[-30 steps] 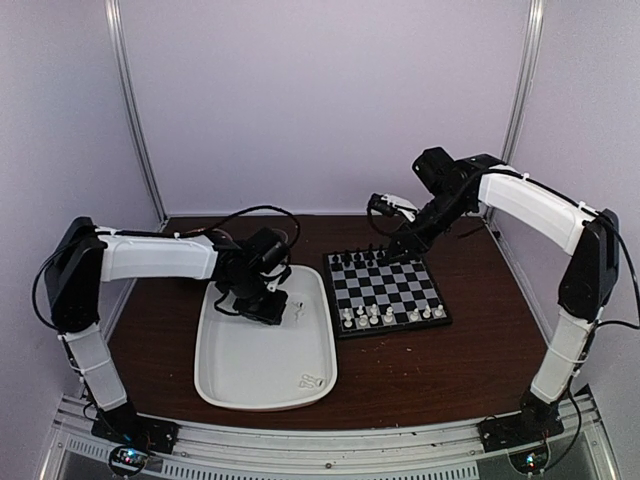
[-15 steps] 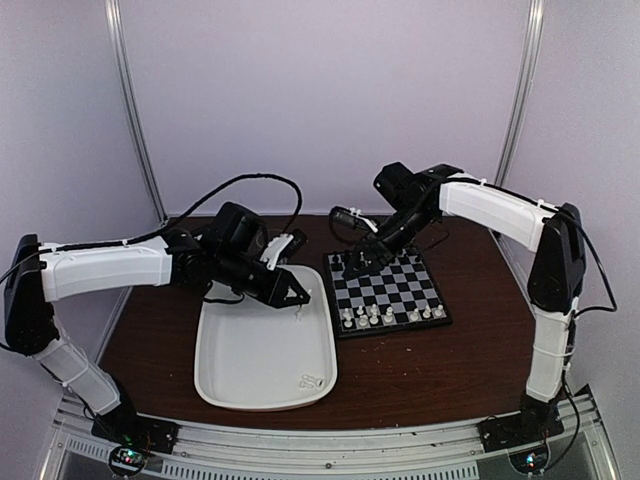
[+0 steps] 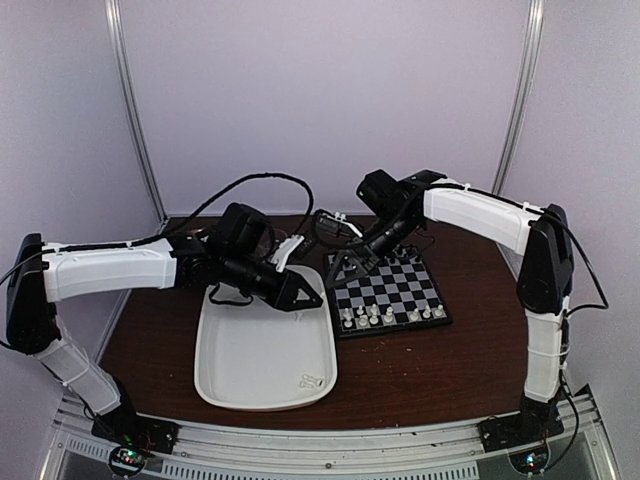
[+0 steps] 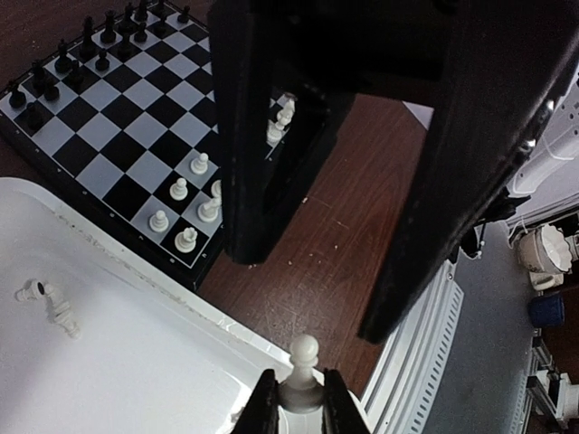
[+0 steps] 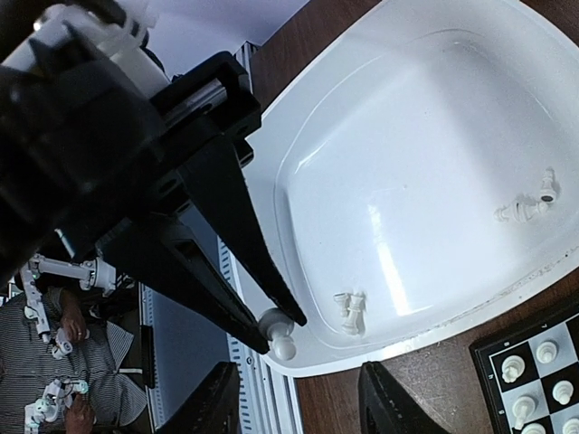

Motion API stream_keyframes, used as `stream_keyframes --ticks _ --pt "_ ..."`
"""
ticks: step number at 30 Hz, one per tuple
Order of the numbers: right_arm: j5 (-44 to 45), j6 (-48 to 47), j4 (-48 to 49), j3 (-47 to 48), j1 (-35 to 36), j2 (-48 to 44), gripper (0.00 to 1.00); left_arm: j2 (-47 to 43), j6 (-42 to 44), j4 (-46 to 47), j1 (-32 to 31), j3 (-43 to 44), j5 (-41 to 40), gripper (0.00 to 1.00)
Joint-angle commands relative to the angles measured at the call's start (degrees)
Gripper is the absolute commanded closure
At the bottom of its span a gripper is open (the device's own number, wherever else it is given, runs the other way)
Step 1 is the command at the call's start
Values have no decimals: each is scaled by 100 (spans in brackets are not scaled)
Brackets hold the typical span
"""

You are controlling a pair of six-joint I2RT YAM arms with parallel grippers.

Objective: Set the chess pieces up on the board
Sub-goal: Pass from the left arm to the right

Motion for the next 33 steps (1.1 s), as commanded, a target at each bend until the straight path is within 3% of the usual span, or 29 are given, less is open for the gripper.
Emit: stream_keyframes --ticks 1,16,33 --pt "-314 129 52 99 80 109 52 48 12 321 -30 208 108 91" --pt "-721 404 268 -38 111 214 69 87 -32 492 -41 227 121 91" --pt "-550 193 118 -161 112 115 77 -31 58 401 -40 183 -153 91"
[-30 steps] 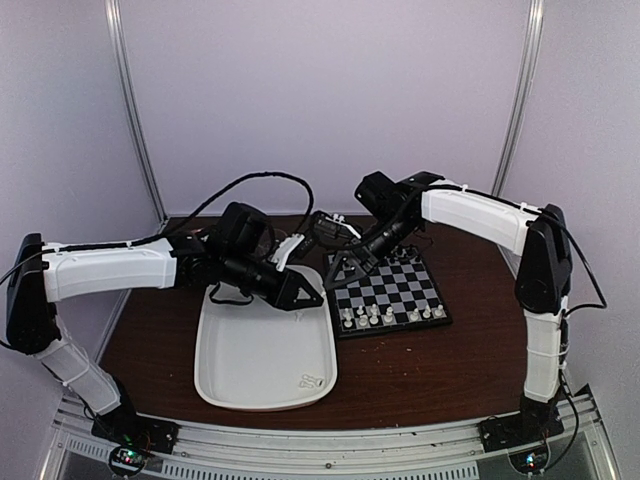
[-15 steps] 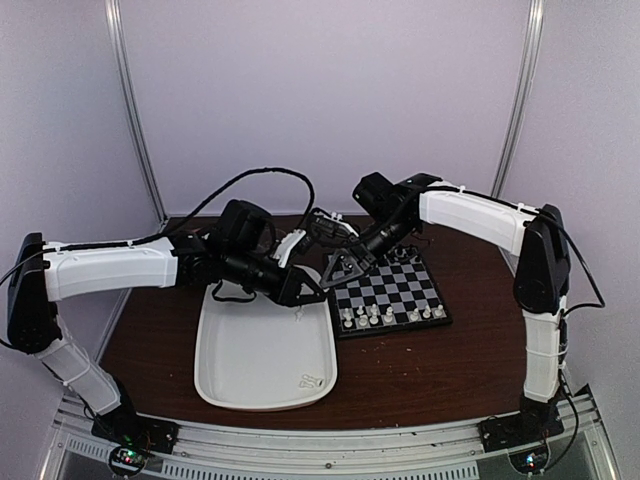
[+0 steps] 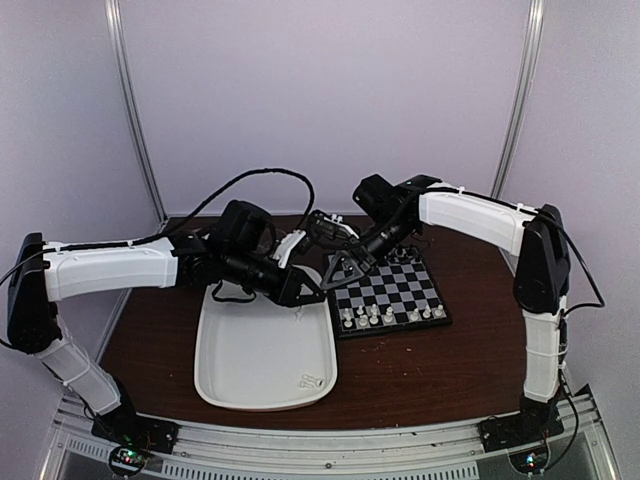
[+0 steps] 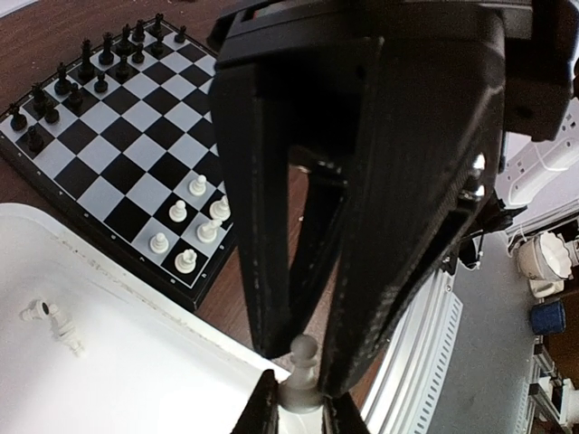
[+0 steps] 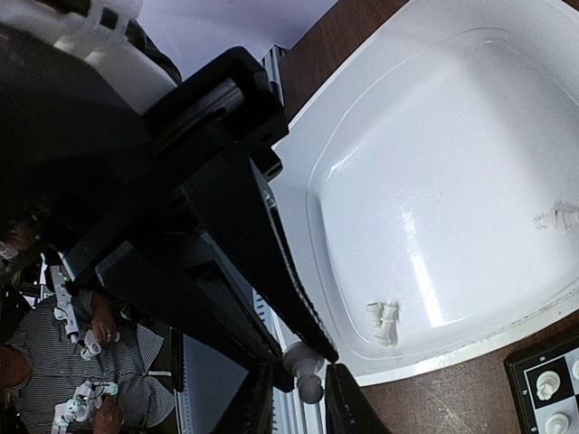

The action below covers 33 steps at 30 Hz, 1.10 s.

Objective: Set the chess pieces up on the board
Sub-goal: Pass from the left arm to the right, then place the pawn at d2.

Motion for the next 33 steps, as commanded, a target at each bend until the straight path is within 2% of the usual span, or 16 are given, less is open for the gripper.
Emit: stream_keyframes --ticks 1,8,12,14,17,18,20,25,30,33 --pt "20 -132 -78 -98 40 -9 78 -84 71 198 -23 93 -118 91" --pt "51 -161 -87 -109 38 -13 86 -58 71 203 -27 108 -116 91" --pt "175 -188 -91 -96 39 -19 94 -59 86 174 -28 99 -189 90" --pt "310 -264 -173 -56 35 -12 95 -60 128 99 -27 100 -292 80" --pt "753 -528 -374 68 -9 -28 97 -94 272 -36 -23 51 -550 60" --pt "969 -623 -455 121 -51 -57 97 -117 330 -120 -27 37 -643 46" --pt "1488 -787 -557 167 -168 -143 97 -206 484 -264 -27 -12 -755 28" --pt "2755 -1097 -464 -111 -592 -517 97 -455 625 -439 -19 -243 -1055 24" --pt "4238 -1384 52 -888 -799 -951 97 -436 668 -520 -18 -263 -1214 23" --pt "4796 -1483 389 -1274 -817 -1087 96 -361 661 -507 -19 -227 -1216 23"
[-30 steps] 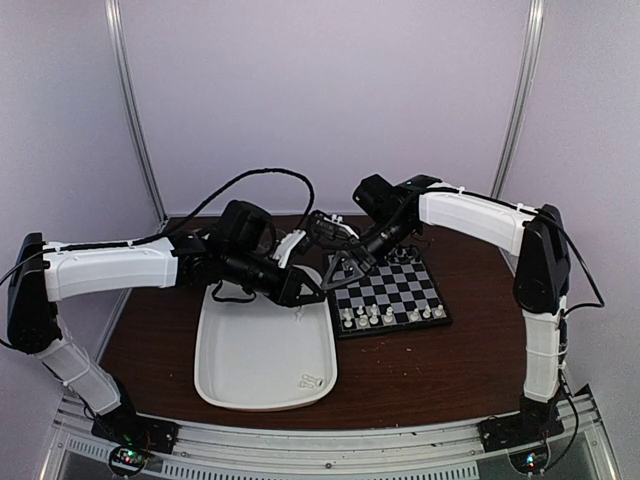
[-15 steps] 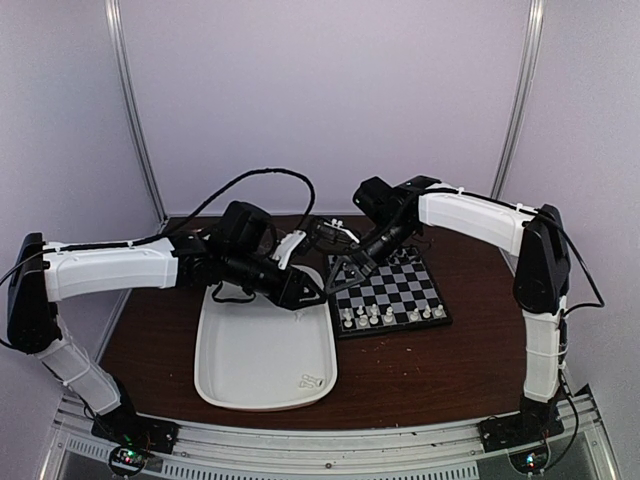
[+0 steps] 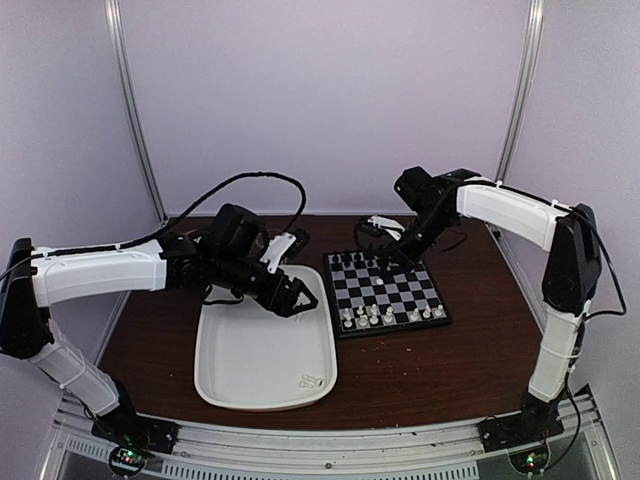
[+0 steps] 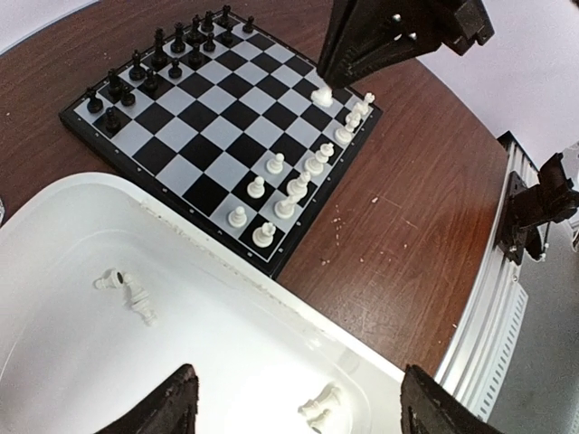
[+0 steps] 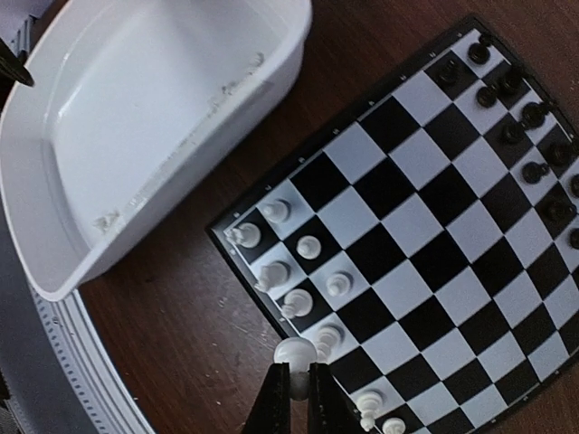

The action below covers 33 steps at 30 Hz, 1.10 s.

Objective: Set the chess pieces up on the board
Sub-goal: Place the pawn at d2.

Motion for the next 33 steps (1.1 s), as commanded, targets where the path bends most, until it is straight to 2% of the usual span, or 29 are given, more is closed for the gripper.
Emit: stream_keyframes --ticks 1,7,22,33 --pt "1393 -320 491 -473 34 -244 96 11 121 23 7 -17 -152 23" --pt "1727 -322 570 -551 25 32 96 91 61 33 7 -6 -131 23" --pt "1622 -284 629 -514 99 659 95 252 -123 -71 7 4 -300 23" --pt "1591 -366 615 -735 221 653 94 369 -191 -62 10 30 -239 23"
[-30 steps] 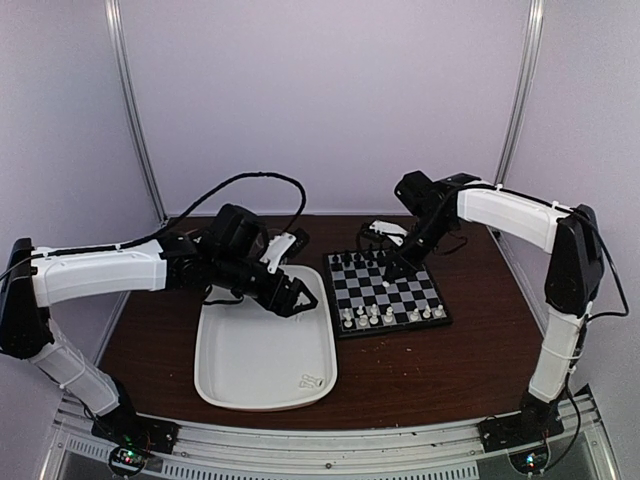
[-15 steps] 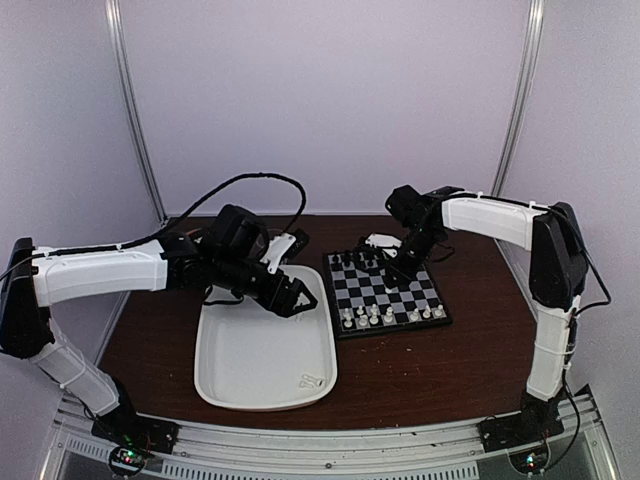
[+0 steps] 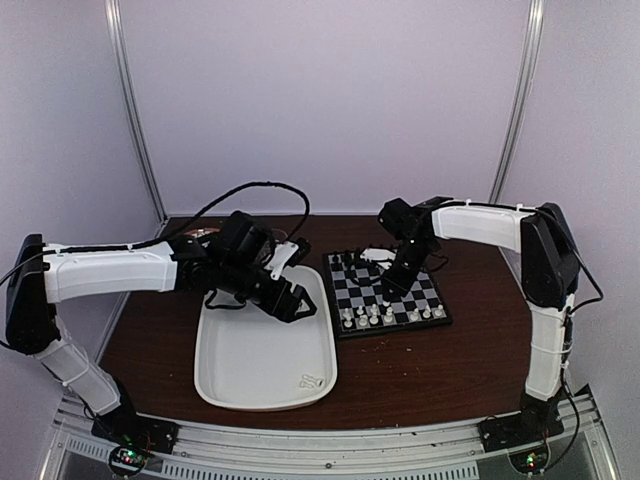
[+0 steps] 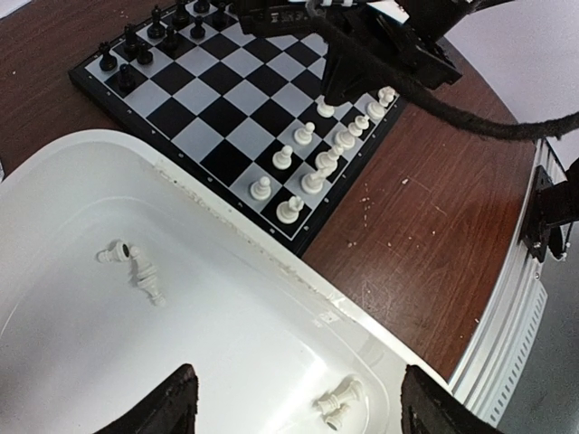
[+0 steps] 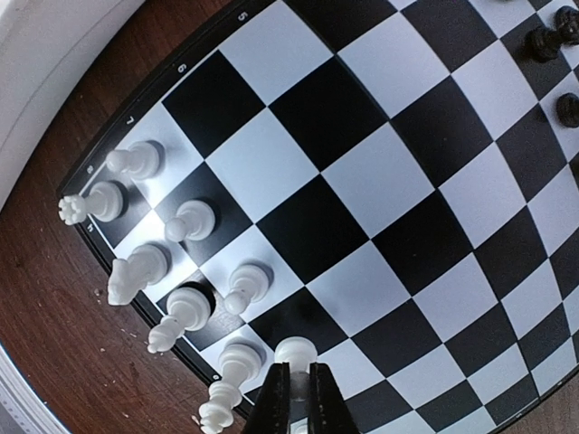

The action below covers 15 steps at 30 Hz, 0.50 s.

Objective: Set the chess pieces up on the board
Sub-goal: Place the pawn at d2.

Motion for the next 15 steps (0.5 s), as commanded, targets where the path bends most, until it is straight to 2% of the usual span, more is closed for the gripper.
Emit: stream_keyframes --ticks 1,15 --pt "38 -58 3 -105 77 31 94 88 -85 104 8 33 14 23" --pt "134 -77 5 -91 150 153 92 76 -131 130 7 -11 18 23"
